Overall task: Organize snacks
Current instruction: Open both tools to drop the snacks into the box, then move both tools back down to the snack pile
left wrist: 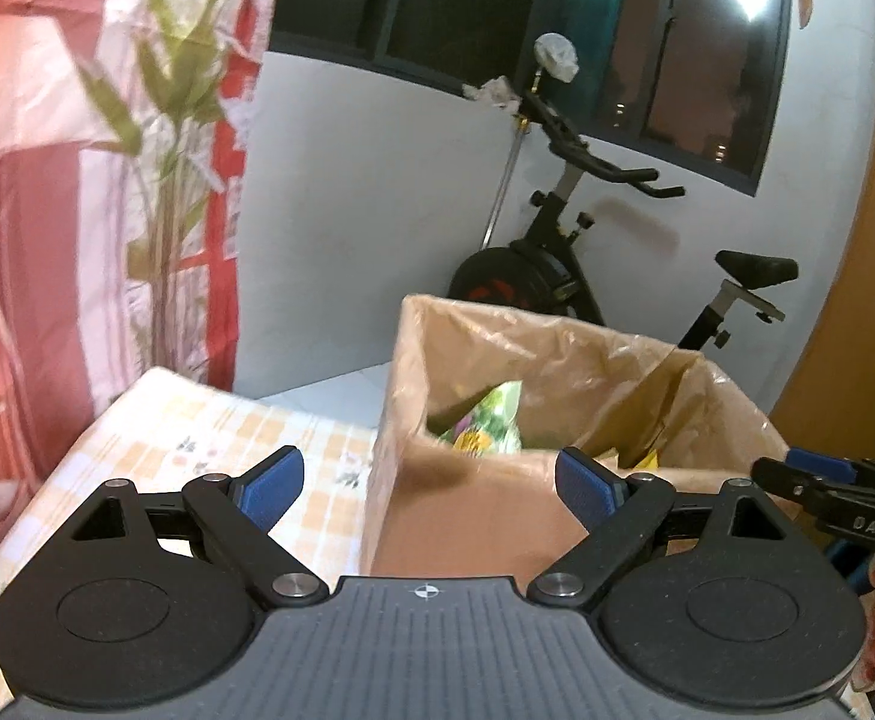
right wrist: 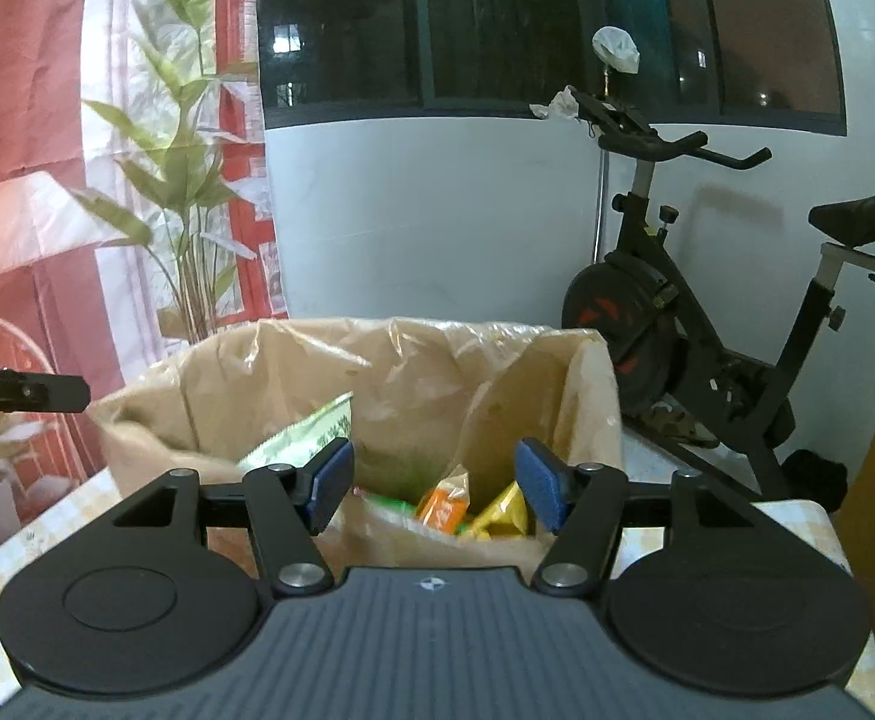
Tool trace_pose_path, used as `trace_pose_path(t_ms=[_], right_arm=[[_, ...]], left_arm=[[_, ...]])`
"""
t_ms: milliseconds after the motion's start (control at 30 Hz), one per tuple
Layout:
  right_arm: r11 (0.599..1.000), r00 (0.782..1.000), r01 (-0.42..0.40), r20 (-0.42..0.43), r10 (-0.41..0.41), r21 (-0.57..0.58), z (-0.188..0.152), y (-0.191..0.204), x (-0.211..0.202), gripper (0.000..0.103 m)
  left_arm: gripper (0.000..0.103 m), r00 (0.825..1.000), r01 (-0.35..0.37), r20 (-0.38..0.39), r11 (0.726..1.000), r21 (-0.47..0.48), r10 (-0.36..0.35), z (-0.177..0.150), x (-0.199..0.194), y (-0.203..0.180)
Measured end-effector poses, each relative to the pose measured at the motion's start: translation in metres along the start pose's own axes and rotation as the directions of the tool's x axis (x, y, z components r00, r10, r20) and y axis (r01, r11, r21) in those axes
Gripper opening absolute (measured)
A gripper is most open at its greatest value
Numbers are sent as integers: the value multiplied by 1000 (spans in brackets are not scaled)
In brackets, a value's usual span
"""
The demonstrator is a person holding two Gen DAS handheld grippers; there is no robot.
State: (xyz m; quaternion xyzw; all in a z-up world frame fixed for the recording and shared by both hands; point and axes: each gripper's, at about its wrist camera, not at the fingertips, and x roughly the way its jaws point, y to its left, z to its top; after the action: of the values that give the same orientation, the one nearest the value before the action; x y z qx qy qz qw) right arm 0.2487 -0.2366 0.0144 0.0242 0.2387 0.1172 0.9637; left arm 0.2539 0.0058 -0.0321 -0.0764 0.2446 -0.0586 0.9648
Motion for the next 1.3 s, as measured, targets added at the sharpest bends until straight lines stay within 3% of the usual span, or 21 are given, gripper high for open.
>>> trace_pose_path(t_ms=[167, 400, 833, 933, 1300], right_arm=[[1000, 1000, 1, -1, -1, 2, -13, 0, -22, 63], [1000, 1000, -14, 2, 14, -16, -30, 5, -48, 63], [999, 999, -34, -30, 33, -15, -83, 15, -70, 63], [999, 999, -33, -38, 32, -7, -95, 15, -71, 63], [999, 998, 23, -56, -21, 36, -147, 19, -79, 63]], left_arm=[[92, 999, -34, -8, 998, -50, 33, -15, -18, 7], [92, 999, -48, 2, 998, -42, 48, -32, -39, 6], [92, 999, -46, -10, 999, -14, 45, -80, -57, 2], [91, 1000, -9, -16, 1000, -2, 9, -93, -56, 2], [88, 988, -15, -156, 999, -37, 9, -146, -40, 9]])
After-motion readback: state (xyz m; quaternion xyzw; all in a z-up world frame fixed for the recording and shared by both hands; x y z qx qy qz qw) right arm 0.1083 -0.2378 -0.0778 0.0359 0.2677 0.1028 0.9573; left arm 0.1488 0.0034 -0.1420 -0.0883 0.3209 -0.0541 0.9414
